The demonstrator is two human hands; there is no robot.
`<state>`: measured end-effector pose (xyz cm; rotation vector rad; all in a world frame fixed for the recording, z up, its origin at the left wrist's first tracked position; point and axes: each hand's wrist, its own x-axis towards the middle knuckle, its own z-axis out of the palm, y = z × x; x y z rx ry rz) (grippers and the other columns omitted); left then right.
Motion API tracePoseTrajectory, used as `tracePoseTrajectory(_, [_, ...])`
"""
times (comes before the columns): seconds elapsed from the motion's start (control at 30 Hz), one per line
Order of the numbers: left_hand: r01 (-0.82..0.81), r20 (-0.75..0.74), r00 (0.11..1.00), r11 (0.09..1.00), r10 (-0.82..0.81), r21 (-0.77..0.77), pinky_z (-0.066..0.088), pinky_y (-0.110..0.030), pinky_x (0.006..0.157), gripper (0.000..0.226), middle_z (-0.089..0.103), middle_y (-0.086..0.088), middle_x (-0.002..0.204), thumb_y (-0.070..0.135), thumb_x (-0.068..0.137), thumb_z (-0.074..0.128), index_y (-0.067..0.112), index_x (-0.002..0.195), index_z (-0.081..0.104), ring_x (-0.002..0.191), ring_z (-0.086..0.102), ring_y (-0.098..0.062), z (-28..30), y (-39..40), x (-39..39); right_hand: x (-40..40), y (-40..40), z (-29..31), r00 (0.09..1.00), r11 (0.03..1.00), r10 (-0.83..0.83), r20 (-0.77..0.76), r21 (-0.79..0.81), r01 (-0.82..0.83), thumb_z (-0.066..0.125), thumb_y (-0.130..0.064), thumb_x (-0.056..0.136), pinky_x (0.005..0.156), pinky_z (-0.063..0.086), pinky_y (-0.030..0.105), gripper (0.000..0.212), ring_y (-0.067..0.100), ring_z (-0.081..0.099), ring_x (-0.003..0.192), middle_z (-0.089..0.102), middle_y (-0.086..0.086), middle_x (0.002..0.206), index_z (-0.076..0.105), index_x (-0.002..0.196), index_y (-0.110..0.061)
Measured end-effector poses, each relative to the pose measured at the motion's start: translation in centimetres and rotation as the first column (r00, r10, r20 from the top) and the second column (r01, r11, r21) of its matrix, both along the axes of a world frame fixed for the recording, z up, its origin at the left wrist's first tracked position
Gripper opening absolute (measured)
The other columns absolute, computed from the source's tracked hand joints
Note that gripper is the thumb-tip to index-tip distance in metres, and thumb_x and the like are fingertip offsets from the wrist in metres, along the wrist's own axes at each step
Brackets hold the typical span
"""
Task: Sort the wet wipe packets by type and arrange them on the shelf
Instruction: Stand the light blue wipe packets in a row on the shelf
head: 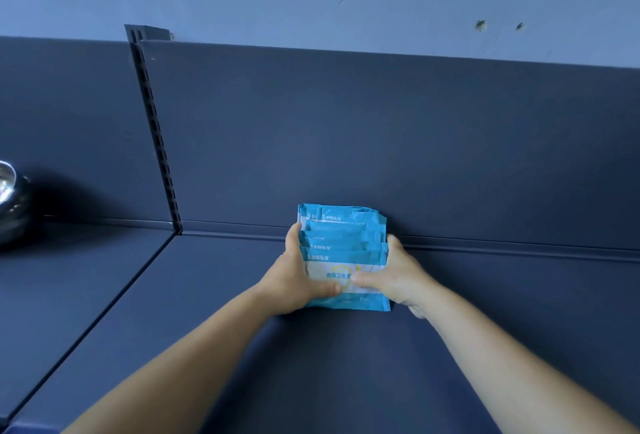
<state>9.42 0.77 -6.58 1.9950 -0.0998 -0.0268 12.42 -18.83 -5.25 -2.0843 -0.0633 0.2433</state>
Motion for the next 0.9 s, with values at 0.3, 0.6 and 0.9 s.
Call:
tracePoseTrajectory(0.3, [-0.055, 0.099, 0.993, 0.990, 0.069, -0.132, 0.048, -0.035, 0.100, 0.115, 0.042, 0.011, 0.134, 0.029, 0.049, 0.085, 0.058, 0.131, 0.011, 0.122, 0.050, -0.011, 0.1, -1.0, -0.5, 0.0, 0.3, -0.1, 0.999, 0.965, 0.044, -0.018, 0.259, -0.038, 0.078, -0.004, 0.056, 0.087, 0.056, 0.041, 0.070, 0.017, 0.066, 0.102, 0.064, 0.003, 0.114, 0.043, 0.113, -0.024])
tracePoseTrajectory(0.6, [-0.167, 0.174, 0.969, 0.984, 0.176, -0.063, 0.030, -0.025, 0.107, 0.134, 0.023, 0.015, 0.140, 0.023, 0.062, 0.089, 0.037, 0.147, -0.014, 0.129, 0.033, -0.002, 0.6, -1.6, 0.7, 0.0, 1.4, 1.1, 0.945, 1.000, -0.008, 0.328, -0.003, 0.009, 0.077, -0.012, 0.072, 0.083, 0.043, 0.022, 0.082, 0.002, 0.054, 0.097, 0.033, -0.014, 0.128, 0.028, 0.135, -0.031])
tracePoseTrajectory(0.9, [-0.120, 0.180, 0.975, 0.990, 0.131, -0.073, 0.036, -0.012, 0.088, 0.126, 0.034, 0.019, 0.138, 0.010, 0.070, 0.082, 0.039, 0.147, -0.013, 0.119, 0.046, -0.001, 0.6, -1.0, 0.1, -0.1, 1.1, 0.3, 0.979, 0.986, 0.086, 0.183, 0.128, -0.111, 0.082, -0.011, 0.066, 0.088, 0.053, 0.029, 0.086, 0.000, 0.063, 0.095, 0.058, -0.019, 0.114, 0.027, 0.127, -0.035])
